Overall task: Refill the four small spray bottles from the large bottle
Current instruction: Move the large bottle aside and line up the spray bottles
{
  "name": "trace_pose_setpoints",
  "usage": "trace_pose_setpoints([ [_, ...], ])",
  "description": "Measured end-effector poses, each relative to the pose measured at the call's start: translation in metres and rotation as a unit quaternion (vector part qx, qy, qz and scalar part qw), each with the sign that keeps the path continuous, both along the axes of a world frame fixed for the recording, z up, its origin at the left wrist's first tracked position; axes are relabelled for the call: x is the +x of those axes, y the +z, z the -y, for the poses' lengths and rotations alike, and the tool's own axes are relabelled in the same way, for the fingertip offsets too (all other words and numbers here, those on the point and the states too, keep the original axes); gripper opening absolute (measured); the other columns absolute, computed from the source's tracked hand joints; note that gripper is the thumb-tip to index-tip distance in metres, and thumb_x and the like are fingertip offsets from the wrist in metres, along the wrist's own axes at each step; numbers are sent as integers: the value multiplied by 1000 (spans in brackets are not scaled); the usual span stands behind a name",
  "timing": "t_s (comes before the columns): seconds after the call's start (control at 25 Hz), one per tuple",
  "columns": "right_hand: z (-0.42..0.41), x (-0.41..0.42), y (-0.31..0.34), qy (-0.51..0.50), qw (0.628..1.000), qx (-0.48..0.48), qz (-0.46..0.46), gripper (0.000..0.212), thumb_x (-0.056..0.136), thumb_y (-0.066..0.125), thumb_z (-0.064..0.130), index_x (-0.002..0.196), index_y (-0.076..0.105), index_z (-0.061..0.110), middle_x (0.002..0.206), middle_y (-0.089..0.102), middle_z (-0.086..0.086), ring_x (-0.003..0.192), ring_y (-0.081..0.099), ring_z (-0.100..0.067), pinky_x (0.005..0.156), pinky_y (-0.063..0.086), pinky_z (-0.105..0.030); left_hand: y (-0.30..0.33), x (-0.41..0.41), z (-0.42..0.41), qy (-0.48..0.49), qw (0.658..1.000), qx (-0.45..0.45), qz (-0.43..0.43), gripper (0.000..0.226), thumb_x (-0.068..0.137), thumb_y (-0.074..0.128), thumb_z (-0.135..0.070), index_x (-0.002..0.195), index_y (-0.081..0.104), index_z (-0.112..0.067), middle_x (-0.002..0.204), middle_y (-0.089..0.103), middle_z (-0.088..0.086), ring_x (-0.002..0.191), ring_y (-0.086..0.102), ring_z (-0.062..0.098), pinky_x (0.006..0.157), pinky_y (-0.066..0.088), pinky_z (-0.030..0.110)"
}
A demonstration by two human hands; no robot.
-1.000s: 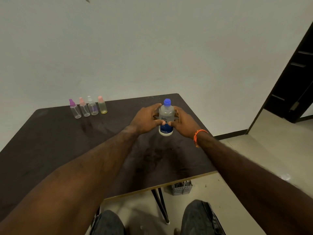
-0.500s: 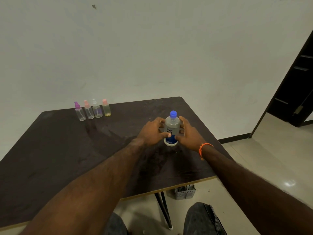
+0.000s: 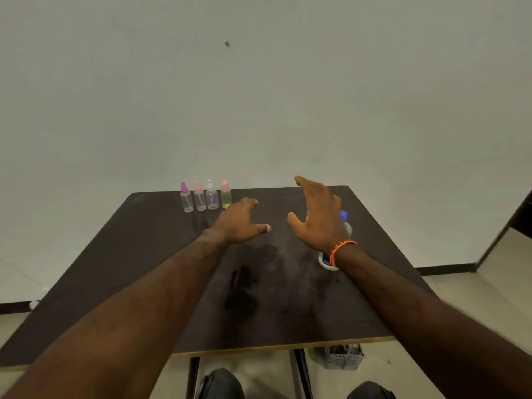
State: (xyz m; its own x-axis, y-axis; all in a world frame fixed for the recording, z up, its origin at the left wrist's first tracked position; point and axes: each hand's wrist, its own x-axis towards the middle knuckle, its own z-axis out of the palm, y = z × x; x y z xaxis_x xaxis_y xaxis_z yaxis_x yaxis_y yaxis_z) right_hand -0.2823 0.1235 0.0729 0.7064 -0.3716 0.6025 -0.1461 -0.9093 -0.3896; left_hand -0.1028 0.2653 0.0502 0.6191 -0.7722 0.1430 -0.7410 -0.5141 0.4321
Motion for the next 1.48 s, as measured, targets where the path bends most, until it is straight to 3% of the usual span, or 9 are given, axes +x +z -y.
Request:
trace_pose_setpoints([
  [0.32, -20, 123, -49, 10, 972, 35, -232, 97, 83, 65, 49, 159, 11, 22, 164, 22, -2, 148, 30, -23, 114, 28, -55, -6, 95, -84, 113, 993, 39, -8, 103, 76, 75, -72, 157, 38, -19, 160, 45, 7, 143, 47, 32, 114, 41, 59],
  [0.48, -16, 185, -71, 12, 953, 60, -298, 104, 84, 68, 50, 160, 3, 22, 167, 10, -3, 149, 29, -25, 117, 22, -60, -33, 139, -94, 147, 987, 55, -13, 89, 81, 77, -64, 152, 45, -21, 155, 48, 4, 141, 48, 29, 114, 41, 58],
  [0.64, -7, 258, -86, 26, 948, 107, -298, 109, 83, 71, 46, 160, -2, 17, 167, 8, -3, 147, 33, -27, 118, 19, -62, -65, 187, -84, 177, 983, 13, -47, 89, 81, 82, -56, 153, 42, -22, 155, 51, 4, 140, 50, 28, 117, 40, 56],
  [0.8, 14, 315, -96, 17, 949, 196, -246, 120, 73, 82, 42, 159, 2, 18, 163, 27, -4, 145, 36, -27, 116, 26, -57, -80, 238, -66, 254, 961, -62, -91, 117, 72, 89, -59, 162, 26, -19, 162, 43, 9, 146, 45, 35, 120, 34, 60],
  [0.92, 29, 345, -110, 65, 935, 285, -200, 122, 65, 90, 37, 158, 13, 22, 153, 44, 0, 138, 45, -26, 115, 33, -50, -86, 274, -55, 219, 951, -134, -173, 104, 67, 96, -49, 152, 45, -16, 149, 57, 5, 136, 54, 29, 115, 42, 48],
  [1.08, 36, 364, -120, 164, 911, 346, -153, 84, 65, 92, 20, 137, 48, 20, 124, 61, 5, 117, 60, -21, 88, 50, -24, -88, 294, -43, 134, 944, -178, -242, 57, 71, 96, -25, 122, 72, -15, 115, 76, 1, 108, 71, 23, 90, 59, 33],
  [1.2, 33, 370, -122, 211, 894, 372, -135, 58, 67, 90, 10, 119, 66, 19, 108, 72, 1, 99, 68, -19, 87, 58, -35, -92, 291, -36, 87, 935, -204, -278, 35, 78, 91, -13, 110, 78, -14, 97, 81, 2, 85, 74, 13, 73, 60, 28],
  [1.32, 28, 366, -123, 216, 881, 398, -137, 37, 72, 85, 7, 105, 72, 17, 95, 75, -12, 78, 65, -21, 75, 59, -46, -97, 283, -35, 86, 934, -209, -278, 26, 82, 88, -12, 106, 79, -10, 92, 81, 7, 77, 72, 14, 69, 58, 30],
  [1.48, 17, 339, -115, 216, 879, 393, -163, 31, 75, 82, 6, 103, 72, 14, 96, 74, -16, 76, 65, -21, 72, 60, -41, -94, 262, -51, 80, 936, -183, -289, 28, 81, 88, -12, 107, 79, -10, 92, 81, 4, 77, 74, 10, 69, 59, 24],
])
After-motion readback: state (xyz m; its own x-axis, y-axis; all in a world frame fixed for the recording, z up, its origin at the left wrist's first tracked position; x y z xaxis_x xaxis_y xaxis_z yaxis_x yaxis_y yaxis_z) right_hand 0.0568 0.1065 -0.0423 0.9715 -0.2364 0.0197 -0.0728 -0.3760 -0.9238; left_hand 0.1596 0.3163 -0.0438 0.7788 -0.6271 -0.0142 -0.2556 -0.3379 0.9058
